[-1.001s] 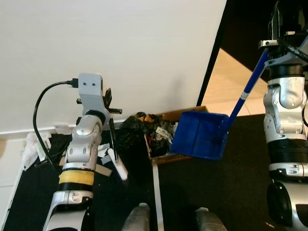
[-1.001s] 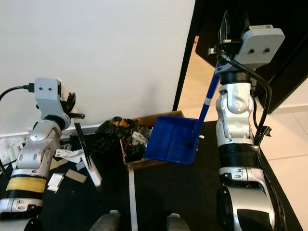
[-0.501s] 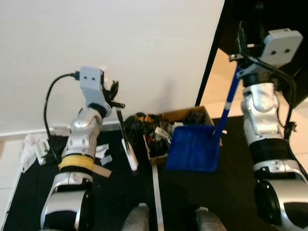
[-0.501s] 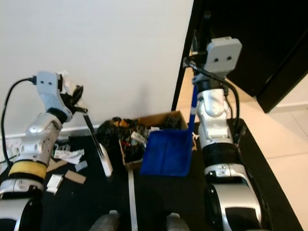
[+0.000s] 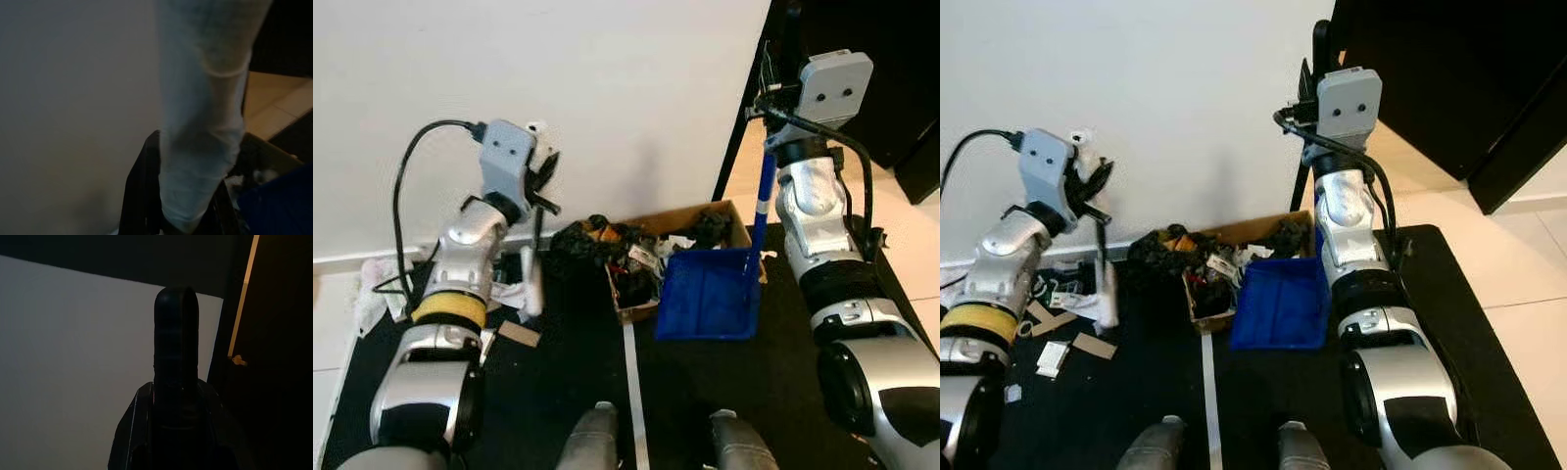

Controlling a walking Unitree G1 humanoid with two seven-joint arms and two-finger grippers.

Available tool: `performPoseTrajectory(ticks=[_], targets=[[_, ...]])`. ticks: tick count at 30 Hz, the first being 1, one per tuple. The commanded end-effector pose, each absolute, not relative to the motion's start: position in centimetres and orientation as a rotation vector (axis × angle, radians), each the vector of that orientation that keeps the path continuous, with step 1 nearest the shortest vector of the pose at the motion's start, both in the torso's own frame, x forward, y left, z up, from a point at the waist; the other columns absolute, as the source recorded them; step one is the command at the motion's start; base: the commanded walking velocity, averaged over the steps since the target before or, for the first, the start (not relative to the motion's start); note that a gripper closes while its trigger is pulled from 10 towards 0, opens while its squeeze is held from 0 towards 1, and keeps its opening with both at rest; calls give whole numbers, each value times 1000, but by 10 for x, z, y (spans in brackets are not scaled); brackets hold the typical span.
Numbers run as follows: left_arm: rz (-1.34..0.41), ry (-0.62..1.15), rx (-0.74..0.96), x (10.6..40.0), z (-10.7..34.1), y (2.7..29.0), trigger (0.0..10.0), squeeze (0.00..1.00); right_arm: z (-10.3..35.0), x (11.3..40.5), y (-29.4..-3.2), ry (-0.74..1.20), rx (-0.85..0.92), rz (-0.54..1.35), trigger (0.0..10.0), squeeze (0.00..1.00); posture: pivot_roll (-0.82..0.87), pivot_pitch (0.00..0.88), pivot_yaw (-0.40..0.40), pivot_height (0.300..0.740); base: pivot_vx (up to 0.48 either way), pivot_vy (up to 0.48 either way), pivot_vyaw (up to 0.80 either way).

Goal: Sweep floor

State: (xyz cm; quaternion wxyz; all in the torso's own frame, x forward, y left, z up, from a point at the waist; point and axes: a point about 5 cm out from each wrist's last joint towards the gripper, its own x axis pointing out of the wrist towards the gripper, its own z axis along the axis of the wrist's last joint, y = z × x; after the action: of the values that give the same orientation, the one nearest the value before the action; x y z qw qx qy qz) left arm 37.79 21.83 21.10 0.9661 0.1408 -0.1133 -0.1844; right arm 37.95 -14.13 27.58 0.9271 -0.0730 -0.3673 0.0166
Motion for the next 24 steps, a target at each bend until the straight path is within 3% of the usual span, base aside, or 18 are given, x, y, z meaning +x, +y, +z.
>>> performPoseTrajectory(ticks=[1,8,15,24], targets=[[-364,-255,259,378,215,223,10000,0,288,375,-140,-828,-149,48,10000,0,189,248,42,740,0,0,0],[-473,-328,35,393,247,201,10000,0,288,347,-170,-915,-210,4,10000,0,153,236,56,740,0,0,0],[-580,-427,-78,393,274,189,10000,0,294,339,-190,-933,-230,-65,10000,0,150,228,66,740,0,0,0],[-735,-556,-160,383,306,159,10000,0,294,337,-193,-918,-233,-78,10000,0,162,221,60,740,0,0,0]])
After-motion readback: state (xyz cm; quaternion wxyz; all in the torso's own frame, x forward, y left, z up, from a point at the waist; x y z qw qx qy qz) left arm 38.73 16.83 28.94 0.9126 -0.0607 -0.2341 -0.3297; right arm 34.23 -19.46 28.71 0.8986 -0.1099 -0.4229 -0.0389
